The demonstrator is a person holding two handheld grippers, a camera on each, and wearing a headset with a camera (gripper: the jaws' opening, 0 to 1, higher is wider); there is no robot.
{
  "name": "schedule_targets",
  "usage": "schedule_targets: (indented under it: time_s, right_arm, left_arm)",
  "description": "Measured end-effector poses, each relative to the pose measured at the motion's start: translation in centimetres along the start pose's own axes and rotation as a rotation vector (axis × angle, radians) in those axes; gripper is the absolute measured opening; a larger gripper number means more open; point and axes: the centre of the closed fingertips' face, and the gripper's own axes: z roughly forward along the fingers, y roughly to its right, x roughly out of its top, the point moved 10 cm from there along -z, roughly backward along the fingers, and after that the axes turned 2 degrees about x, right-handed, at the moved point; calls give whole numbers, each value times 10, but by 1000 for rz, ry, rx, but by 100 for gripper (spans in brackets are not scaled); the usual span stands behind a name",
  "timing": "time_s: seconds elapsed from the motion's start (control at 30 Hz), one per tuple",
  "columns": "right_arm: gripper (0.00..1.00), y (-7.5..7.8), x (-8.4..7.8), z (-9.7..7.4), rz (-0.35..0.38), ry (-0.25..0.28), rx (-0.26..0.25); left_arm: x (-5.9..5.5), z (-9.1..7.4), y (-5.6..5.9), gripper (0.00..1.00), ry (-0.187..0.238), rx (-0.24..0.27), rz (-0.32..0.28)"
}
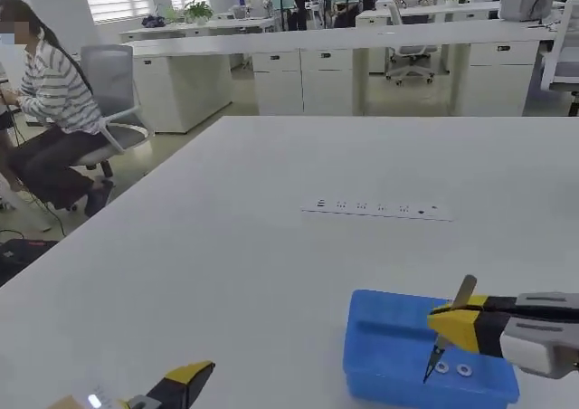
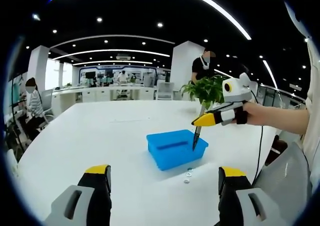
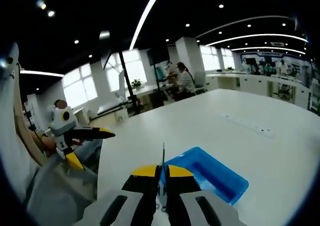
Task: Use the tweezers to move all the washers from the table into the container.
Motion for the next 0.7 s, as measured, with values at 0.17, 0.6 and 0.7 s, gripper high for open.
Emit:
schedule_targets:
  time_s: [0.17, 0.6, 0.7]
  right_arm:
    - [2, -5, -13, 9, -21, -63, 3]
    - [2, -1, -36, 23, -43, -124, -18]
    - [2, 0, -38, 24, -52, -129, -14]
  left_arm:
    - [0, 1, 2, 90, -3, -15, -7]
    - [0, 0, 0, 89, 6, -9, -21]
    - [0, 0, 1, 89, 9, -11, -22]
